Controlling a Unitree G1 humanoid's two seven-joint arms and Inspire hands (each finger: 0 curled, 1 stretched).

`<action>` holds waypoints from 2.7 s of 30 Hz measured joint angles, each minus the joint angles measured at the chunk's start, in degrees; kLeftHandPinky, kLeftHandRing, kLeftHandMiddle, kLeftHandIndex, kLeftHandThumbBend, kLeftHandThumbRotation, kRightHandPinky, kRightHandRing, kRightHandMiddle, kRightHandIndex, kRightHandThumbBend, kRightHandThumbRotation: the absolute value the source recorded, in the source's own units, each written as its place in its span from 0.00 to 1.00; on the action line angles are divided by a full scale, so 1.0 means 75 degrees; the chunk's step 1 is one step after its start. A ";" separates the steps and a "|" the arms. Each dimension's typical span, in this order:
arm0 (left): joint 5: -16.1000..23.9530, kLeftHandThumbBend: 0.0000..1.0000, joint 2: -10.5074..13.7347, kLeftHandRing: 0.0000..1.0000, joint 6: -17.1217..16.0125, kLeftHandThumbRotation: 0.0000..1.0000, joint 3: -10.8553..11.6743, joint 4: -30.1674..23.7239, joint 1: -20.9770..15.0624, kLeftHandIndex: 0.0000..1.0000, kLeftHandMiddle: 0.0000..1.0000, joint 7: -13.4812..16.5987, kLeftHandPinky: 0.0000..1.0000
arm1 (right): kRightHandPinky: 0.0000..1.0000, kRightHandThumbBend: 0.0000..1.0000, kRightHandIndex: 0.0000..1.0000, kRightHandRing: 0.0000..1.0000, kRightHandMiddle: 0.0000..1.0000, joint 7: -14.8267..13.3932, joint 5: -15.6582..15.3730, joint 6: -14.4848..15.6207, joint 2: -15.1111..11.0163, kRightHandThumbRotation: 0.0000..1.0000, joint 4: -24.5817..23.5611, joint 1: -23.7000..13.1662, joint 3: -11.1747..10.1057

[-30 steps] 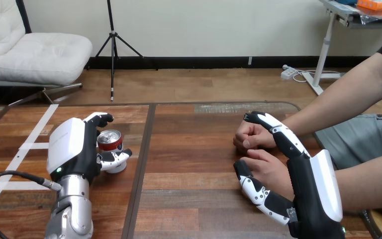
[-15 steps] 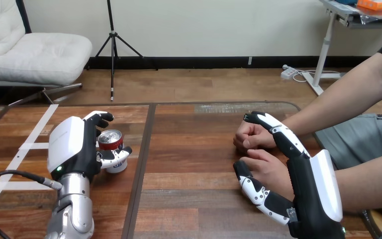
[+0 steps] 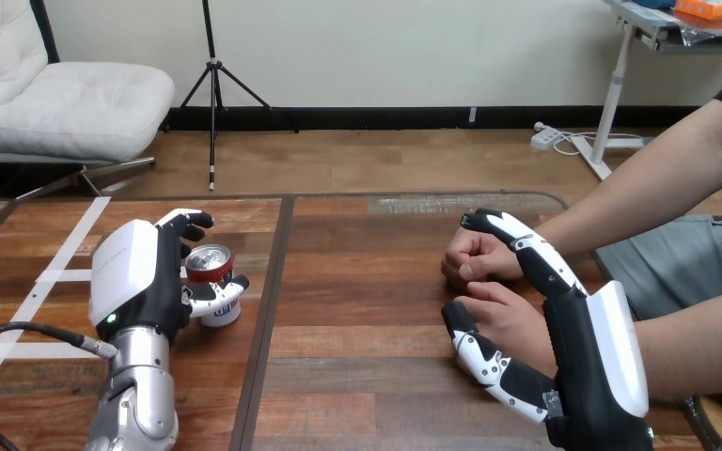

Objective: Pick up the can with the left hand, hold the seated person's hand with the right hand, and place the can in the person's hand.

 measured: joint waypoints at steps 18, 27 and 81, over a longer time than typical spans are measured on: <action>0.0015 0.67 0.0042 0.71 0.0283 0.09 -0.0059 0.0011 -0.0180 0.77 0.77 -0.0337 0.59 | 0.83 0.44 0.79 0.86 0.86 0.0055 0.0001 0.0101 -0.0001 0.00 -0.0115 0.0011 -0.0001; 0.0046 0.68 0.0055 0.72 0.0385 0.12 -0.0094 0.0008 -0.0213 0.79 0.79 -0.0417 0.59 | 0.83 0.45 0.78 0.86 0.86 0.0105 -0.0012 0.0180 -0.0004 0.00 -0.0144 0.0060 0.0001; 0.0324 0.75 0.0389 0.72 0.1247 0.07 -0.0326 -0.0690 -0.0284 0.75 0.76 -0.1380 0.60 | 0.82 0.46 0.77 0.86 0.85 0.0216 -0.0087 0.0403 -0.0009 0.00 -0.0319 0.0176 0.0031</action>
